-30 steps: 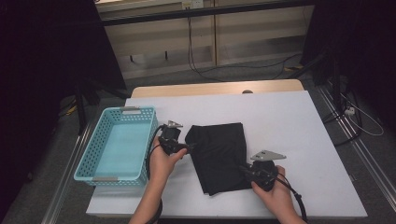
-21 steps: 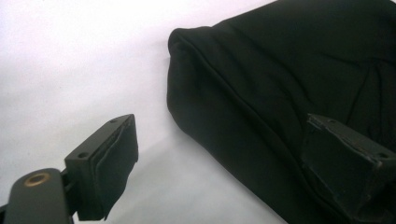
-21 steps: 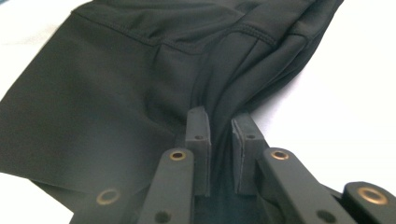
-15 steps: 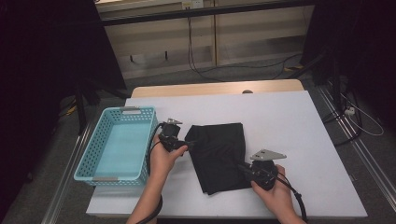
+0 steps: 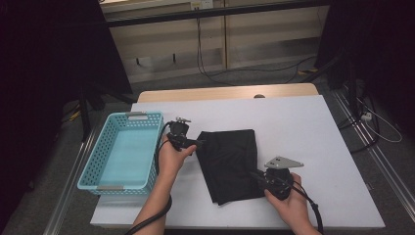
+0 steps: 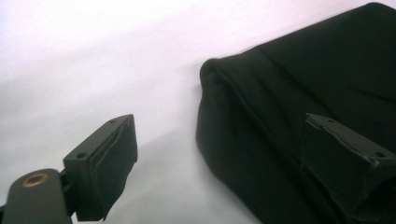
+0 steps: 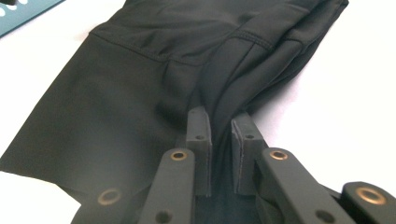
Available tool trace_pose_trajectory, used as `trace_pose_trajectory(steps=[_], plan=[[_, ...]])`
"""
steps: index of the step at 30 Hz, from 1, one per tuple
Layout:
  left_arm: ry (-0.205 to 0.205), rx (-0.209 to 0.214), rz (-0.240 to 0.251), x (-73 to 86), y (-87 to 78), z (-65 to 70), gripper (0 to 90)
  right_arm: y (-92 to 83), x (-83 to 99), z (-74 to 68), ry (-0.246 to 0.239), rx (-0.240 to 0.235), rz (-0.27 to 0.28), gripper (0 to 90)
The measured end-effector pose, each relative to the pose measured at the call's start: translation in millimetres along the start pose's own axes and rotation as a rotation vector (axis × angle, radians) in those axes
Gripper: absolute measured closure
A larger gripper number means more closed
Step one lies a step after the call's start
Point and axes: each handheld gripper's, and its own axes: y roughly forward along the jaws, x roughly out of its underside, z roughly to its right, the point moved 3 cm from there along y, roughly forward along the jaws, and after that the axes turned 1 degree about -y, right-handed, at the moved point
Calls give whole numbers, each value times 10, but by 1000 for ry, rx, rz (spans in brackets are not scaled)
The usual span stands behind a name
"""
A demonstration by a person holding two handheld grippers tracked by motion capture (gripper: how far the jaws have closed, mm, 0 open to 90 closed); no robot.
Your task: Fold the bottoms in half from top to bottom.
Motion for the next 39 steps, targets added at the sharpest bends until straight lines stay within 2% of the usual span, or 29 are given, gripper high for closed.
trace_pose_trajectory(steps=[4, 5, 6, 7, 9, 14, 16, 17, 19, 21, 24, 25, 26, 27, 29, 32, 39], plan=[[8, -4, 4, -43, 81, 0, 161, -3, 0, 3, 1, -4, 2, 803], [-4, -10, 7, -51, 106, 5, 173, -3, 1, 2, 0, -4, 2, 803], [8, -12, 0, -62, 122, -6, 181, -2, 1, 1, -2, -5, 2, 803], [-2, -8, 9, -75, 140, -6, 186, -1, 1, 1, -2, -6, 2, 803], [-1, 3, -12, -90, 186, -7, 247, -1, -1, 0, 1, -7, 2, 802], [-10, -8, -33, -126, 289, 8, 274, -2, -5, 0, 2, -10, 3, 803], [-11, 2, -51, -124, 322, 16, 294, 1, -5, -1, 3, -10, 2, 802], [-20, -15, -54, -131, 326, 28, 299, 3, -5, 1, 2, -10, 2, 802], [1, -35, -75, -143, 327, 41, 325, 5, -5, 0, 3, -10, 2, 802], [-6, -39, -92, -151, 315, 55, 409, 11, -4, -5, -2, -7, 0, 802], [-18, -11, -125, -165, 302, 79, 570, 16, -4, -12, -6, -6, 1, 802], [-36, 17, -140, -171, 299, 101, 620, 17, -6, -13, -6, -6, 3, 802], [-63, 74, -152, -172, 306, 128, 763, 18, -7, -13, -6, -6, 2, 802], [-60, 65, -154, -175, 312, 148, 801, 17, -8, -12, -4, -6, 3, 803], [-73, 52, -167, -189, 311, 164, 808, 17, -8, -11, -5, -5, 3, 803], [-101, 59, -217, -220, 279, 133, 821, 7, -13, -16, -11, -4, 8, 804], [-73, -15, -320, -357, 129, 103, 830, 2, -50, -28, -6, -8, 21, 805]])
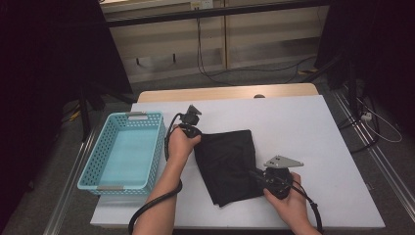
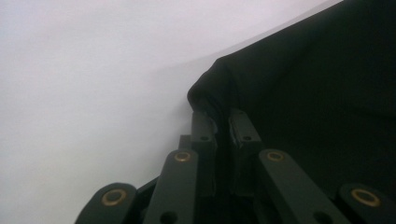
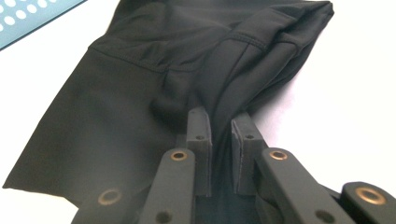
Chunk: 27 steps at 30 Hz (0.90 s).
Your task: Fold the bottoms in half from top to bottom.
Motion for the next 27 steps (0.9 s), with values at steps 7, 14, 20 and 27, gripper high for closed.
trace_pose_trajectory(steps=[7, 14, 20, 27], plan=[[8, -57, -98, -114, -232, 12, 832, -41, -99, -100, -16, -19, 45, 807], [7, -69, -163, -135, -377, -13, 831, -45, -161, -187, -27, -46, 64, 806], [3, -70, -202, -147, -494, -71, 832, -31, -221, -240, -17, -64, 76, 806], [-10, -64, -215, -161, -651, -148, 832, -3, -292, -316, -43, -75, 98, 806]])
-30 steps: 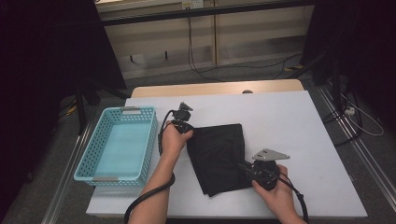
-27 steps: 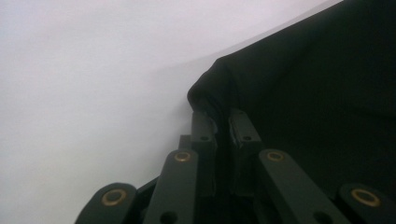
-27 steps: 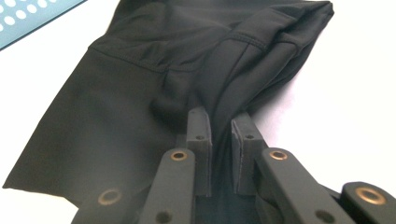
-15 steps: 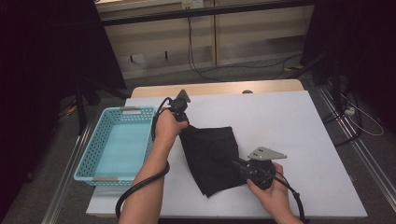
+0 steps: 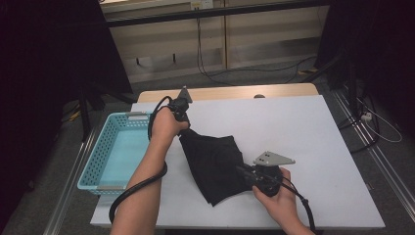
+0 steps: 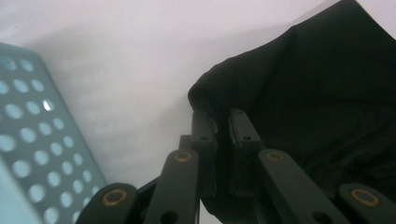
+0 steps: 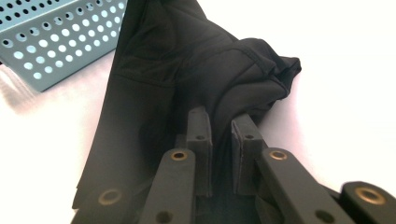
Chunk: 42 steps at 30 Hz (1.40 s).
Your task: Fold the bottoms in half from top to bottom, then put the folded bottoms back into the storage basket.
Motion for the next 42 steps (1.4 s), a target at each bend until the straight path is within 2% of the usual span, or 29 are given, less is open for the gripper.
trace_pose_trajectory(steps=[6, 19, 27, 37, 42], plan=[[-5, -14, -12, 22, -137, -61, 831, 29, -57, -70, -18, -11, 23, 806], [4, -22, 5, 30, -367, -42, 832, -24, -158, -192, -35, -24, 62, 806], [1, -33, -11, 23, -523, -74, 832, -48, -240, -255, -39, -34, 87, 807], [-22, -54, -20, 23, -802, -101, 832, -54, -372, -346, -58, -40, 129, 807], [-14, -64, -16, 33, -969, -93, 832, -68, -445, -389, -69, -40, 156, 807]])
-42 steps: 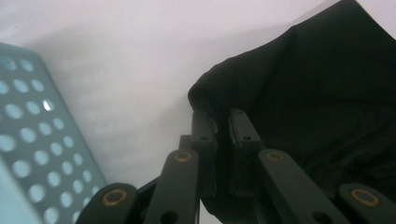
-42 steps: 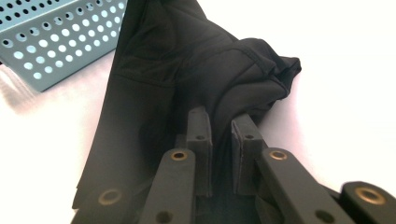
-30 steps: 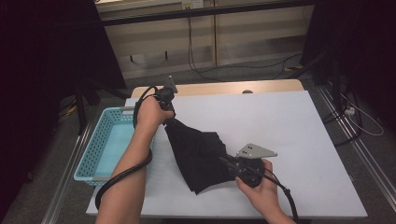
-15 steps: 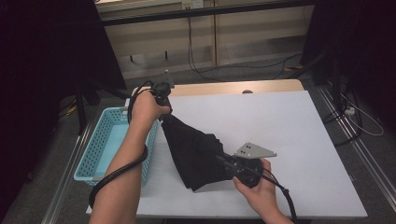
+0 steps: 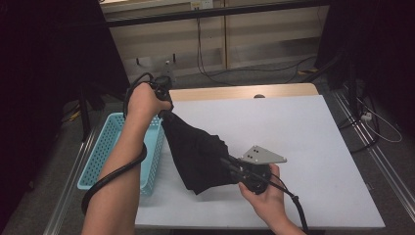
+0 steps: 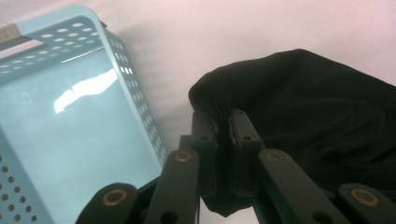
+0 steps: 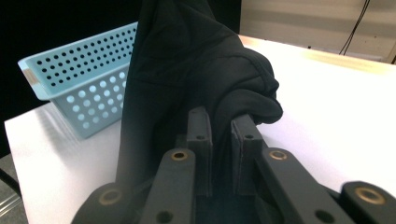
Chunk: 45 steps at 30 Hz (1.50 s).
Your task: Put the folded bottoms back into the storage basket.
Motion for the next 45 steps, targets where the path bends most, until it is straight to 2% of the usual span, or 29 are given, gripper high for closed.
trace_pose_trajectory(steps=[10, 21, 28, 38, 45], plan=[[-25, -23, 12, 27, -289, -83, 832, 20, -148, -98, -16, -18, 39, 808], [-46, -35, 28, 64, -502, -186, 832, 81, -269, -177, -31, -30, 65, 808], [-72, -34, 28, 103, -601, -324, 832, 124, -381, -246, -46, -44, 80, 808], [-93, -47, 64, 168, -799, -482, 832, 256, -525, -384, -54, -84, 85, 808], [-100, -37, 93, 229, -885, -591, 832, 318, -629, -509, -72, -105, 93, 808]])
